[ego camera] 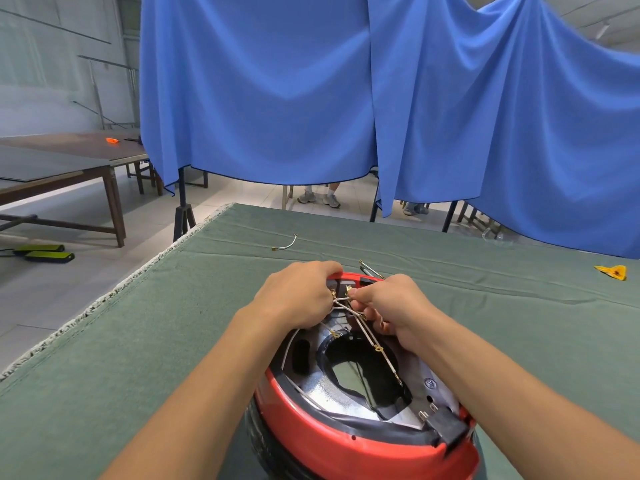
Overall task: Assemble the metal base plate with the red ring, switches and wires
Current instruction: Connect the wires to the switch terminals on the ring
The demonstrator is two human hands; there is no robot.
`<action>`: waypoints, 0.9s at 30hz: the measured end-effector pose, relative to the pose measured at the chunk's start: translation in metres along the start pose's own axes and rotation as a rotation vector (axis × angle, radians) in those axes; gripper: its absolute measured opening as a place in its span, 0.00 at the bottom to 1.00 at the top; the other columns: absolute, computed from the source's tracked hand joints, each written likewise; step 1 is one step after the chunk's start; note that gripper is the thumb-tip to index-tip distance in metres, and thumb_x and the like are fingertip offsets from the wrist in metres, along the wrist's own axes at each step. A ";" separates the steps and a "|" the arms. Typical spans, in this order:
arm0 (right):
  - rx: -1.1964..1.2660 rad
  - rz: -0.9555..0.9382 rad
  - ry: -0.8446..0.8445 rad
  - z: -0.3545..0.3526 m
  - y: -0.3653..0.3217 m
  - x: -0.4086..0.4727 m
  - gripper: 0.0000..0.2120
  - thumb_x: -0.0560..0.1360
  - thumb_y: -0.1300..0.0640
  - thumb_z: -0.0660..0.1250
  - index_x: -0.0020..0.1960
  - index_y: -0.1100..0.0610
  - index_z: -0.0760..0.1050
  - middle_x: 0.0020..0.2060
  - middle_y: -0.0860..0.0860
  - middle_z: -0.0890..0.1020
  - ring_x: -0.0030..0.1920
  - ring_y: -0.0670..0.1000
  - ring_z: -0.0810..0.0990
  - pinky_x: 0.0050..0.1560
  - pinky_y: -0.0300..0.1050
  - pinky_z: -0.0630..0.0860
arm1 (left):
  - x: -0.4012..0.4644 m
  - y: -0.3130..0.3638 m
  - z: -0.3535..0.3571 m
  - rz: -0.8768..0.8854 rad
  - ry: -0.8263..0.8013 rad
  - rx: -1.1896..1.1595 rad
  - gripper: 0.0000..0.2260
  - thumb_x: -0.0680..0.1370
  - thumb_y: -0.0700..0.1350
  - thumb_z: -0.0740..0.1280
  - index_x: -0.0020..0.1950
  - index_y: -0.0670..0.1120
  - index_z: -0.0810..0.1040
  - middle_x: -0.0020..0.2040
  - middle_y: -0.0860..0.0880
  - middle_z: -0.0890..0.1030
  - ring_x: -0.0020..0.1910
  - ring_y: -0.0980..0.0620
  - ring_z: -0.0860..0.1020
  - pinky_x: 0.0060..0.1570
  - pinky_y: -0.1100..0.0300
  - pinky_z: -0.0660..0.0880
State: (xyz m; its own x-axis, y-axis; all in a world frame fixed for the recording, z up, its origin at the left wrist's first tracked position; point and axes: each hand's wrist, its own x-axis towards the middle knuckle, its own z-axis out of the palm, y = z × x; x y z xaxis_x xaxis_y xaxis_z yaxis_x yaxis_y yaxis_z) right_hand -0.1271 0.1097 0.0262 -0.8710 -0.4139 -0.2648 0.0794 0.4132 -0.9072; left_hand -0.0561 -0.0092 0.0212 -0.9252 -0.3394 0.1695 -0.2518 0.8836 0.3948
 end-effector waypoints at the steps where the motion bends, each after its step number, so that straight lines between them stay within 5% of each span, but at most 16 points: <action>1: 0.007 0.005 0.003 0.000 0.000 0.000 0.09 0.75 0.62 0.69 0.36 0.58 0.76 0.26 0.49 0.77 0.24 0.43 0.68 0.23 0.34 0.62 | 0.000 0.000 0.000 0.000 0.000 -0.001 0.19 0.74 0.40 0.58 0.62 0.55 0.72 0.62 0.50 0.77 0.61 0.45 0.74 0.56 0.50 0.73; 18: 0.083 0.015 -0.011 -0.001 -0.001 -0.001 0.08 0.74 0.65 0.69 0.37 0.60 0.75 0.25 0.50 0.77 0.23 0.43 0.69 0.25 0.35 0.66 | -0.003 0.004 -0.004 -0.018 -0.013 -0.018 0.20 0.74 0.39 0.58 0.62 0.55 0.72 0.61 0.50 0.78 0.60 0.45 0.74 0.55 0.51 0.73; 27: 0.165 0.034 -0.027 0.002 -0.001 0.001 0.08 0.74 0.67 0.68 0.37 0.60 0.75 0.19 0.48 0.75 0.24 0.44 0.70 0.21 0.34 0.66 | 0.002 0.005 -0.007 -0.044 -0.072 -0.094 0.17 0.74 0.37 0.56 0.56 0.55 0.75 0.53 0.51 0.79 0.51 0.47 0.75 0.44 0.55 0.68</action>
State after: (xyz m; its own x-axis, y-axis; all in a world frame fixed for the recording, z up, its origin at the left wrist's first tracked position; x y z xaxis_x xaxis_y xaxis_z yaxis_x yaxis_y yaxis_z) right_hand -0.1268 0.1070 0.0259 -0.8531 -0.4248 -0.3030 0.1892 0.2892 -0.9384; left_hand -0.0571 -0.0074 0.0303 -0.9328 -0.3499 0.0866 -0.2675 0.8330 0.4843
